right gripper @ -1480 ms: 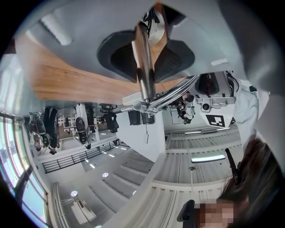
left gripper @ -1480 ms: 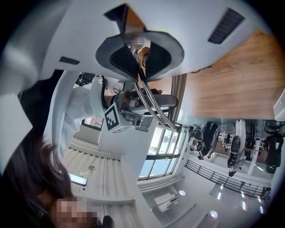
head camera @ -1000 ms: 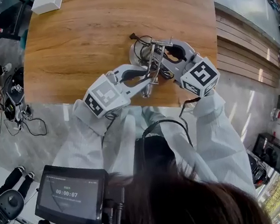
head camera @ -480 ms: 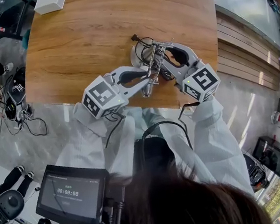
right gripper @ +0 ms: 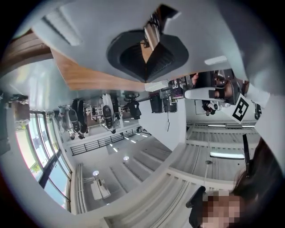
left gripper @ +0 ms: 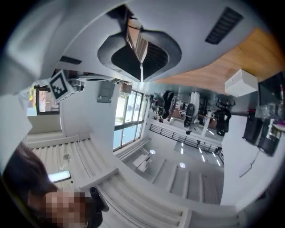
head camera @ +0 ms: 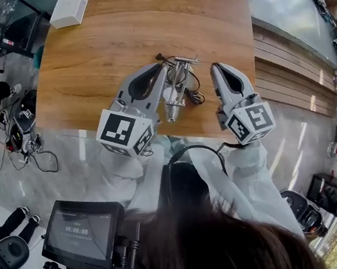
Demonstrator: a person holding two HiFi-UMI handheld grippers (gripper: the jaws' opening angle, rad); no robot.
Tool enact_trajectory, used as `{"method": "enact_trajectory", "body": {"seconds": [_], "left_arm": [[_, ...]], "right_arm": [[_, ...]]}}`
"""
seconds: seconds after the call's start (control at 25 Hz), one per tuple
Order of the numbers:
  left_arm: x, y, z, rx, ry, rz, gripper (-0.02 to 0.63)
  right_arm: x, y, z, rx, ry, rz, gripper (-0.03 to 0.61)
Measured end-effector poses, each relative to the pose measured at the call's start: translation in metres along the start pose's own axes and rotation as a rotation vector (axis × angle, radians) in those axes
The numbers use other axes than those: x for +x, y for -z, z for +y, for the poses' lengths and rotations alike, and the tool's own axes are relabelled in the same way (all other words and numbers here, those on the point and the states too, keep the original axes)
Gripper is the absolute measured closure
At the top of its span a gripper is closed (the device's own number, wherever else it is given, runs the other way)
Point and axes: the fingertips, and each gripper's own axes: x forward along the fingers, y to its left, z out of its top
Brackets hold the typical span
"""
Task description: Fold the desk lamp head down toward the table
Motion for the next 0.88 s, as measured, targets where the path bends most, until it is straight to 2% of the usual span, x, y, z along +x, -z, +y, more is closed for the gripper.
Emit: {"method": "enact_trajectory", "body": {"seconds": [0.12,0.32,0.88], "left_arm": [[0.012,-0.031,-0.009,0.034,-0.068,-0.042,0.611],[0.015,-0.06,-0.033,0.06,-0.104,-0.083,0.612],[0.017,-0.062,-0.036,0.076,-0.143,-0.078,0.612]], "right_arm": [[0.004,-0.031,0.008,-0.019,0.029,-0.033,0.577],[-0.004,-0.073,0.022,-0.008,0.079,-0.09,0.577],[0.005,-0.083,0.043,-0.02,0.0,-0.104,0.578]]}}
